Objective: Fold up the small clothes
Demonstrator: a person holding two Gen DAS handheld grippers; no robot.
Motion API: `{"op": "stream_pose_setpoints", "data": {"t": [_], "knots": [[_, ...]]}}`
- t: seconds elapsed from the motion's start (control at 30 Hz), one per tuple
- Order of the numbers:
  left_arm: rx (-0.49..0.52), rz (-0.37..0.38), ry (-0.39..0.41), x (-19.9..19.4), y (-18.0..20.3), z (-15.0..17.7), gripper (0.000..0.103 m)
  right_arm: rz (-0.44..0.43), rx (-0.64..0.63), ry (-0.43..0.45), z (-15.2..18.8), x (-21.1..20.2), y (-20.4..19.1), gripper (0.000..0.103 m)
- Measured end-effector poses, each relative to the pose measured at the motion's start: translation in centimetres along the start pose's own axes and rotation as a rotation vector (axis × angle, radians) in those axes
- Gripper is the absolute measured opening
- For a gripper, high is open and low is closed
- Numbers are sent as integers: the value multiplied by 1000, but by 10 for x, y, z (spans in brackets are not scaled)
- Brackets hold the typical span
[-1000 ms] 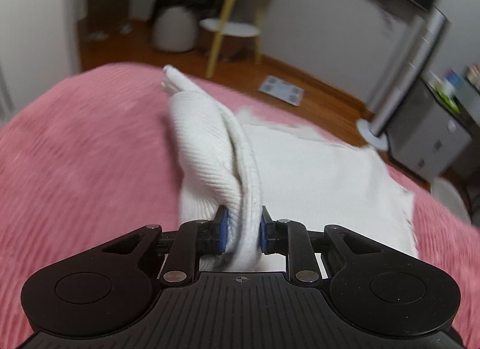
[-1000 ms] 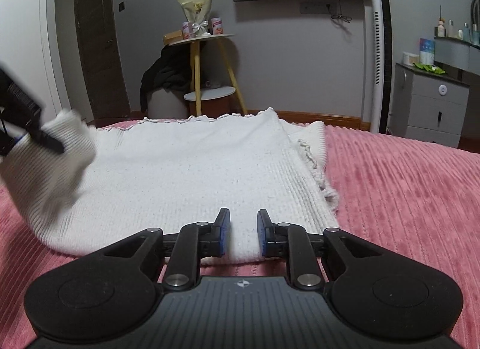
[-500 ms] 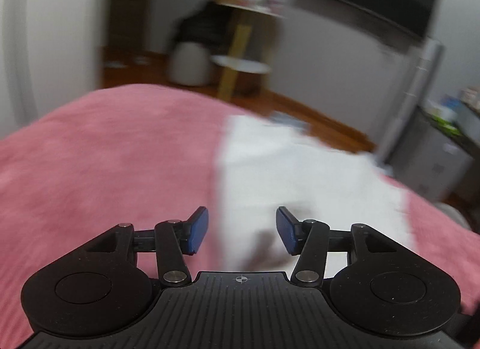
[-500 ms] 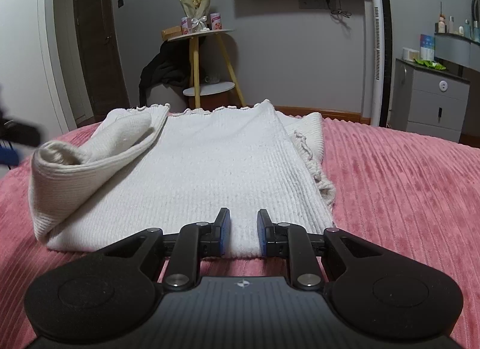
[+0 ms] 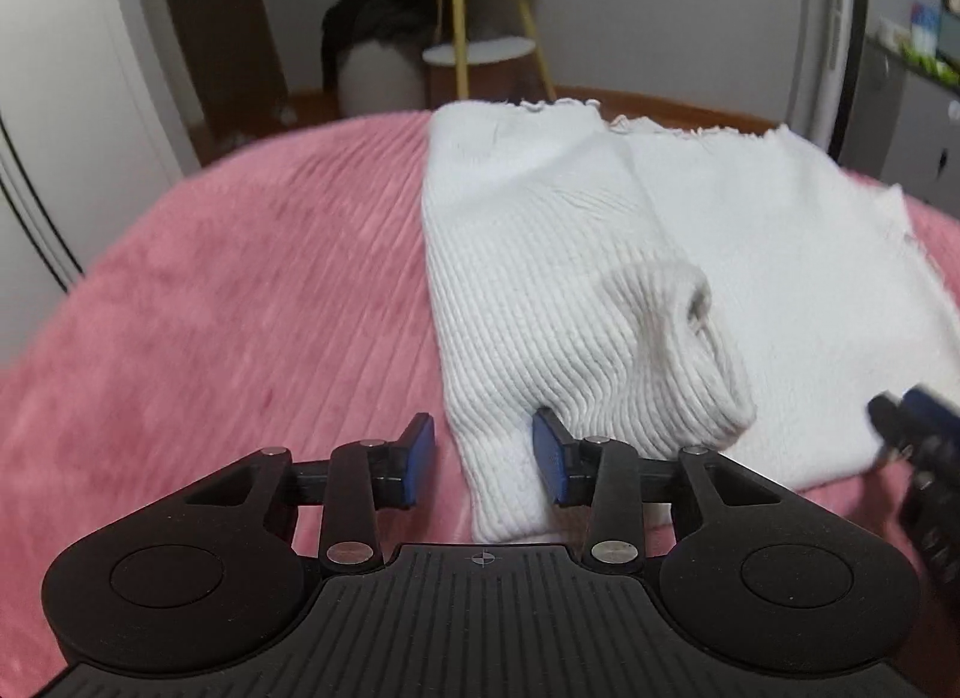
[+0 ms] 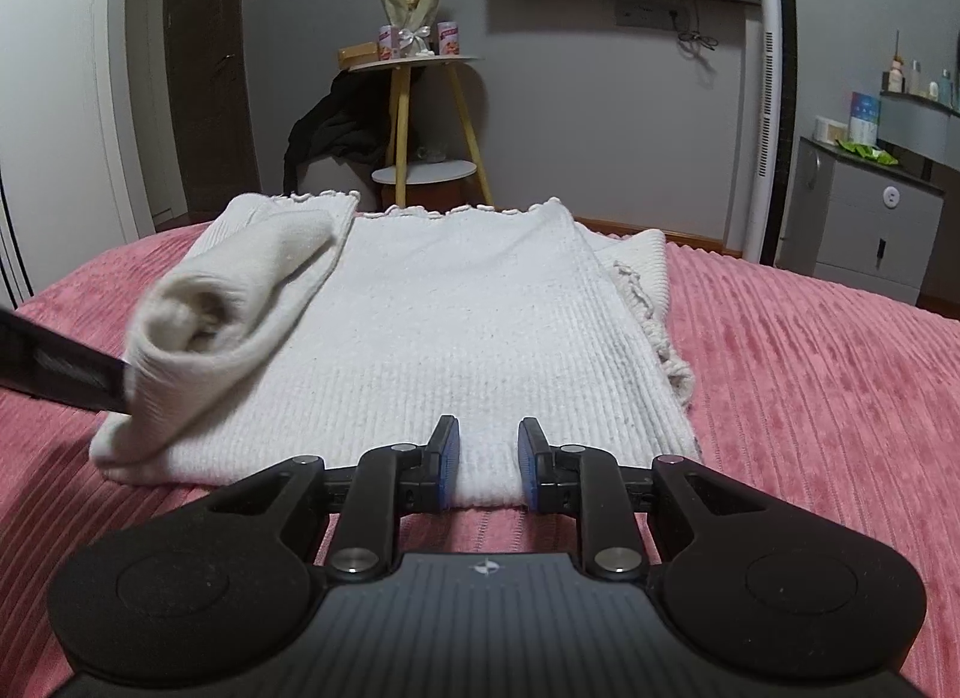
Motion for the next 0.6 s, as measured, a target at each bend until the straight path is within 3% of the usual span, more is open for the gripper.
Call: {"op": "stream_pose_setpoints", "data": {"t": [0.07,0.1,0.13,0.2,0.37,0.5,0.6], "knots": [[-7,-20,22,-11,-6,3,62,-6,1,-3,-2,-2,0,21],[-16,-25,30,-19,-12,5,80,-10,4,-2,-4,-4,1,22],[-31,-20,43,-27,-19,9,91,-14,5,2,-5,-6,1,23],[-97,-50,66,-45,-38,21,92,-17,1,14,-9,-10,0,25],[-243,-232,68,-58,-90,48,92,-84,4,-3,-13,-16,-12,30],[-268,-236,51,-48,-104,55,91,-142,15,-28,-17,-19,-21,41],[-250,-239,38,-43,-107,56,91,-132,5,-31,-23,-18,-26,45]]}}
Point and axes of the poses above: each gripper's, at about its wrist camera, not at the fingertips, and x roughly the way its jaws point, y to its right, z to its underside, the point moved 4 cm from there along x, roughly the way its jaws point, and after that the axes turned 11 degrees about z, right-handed, at the moved point
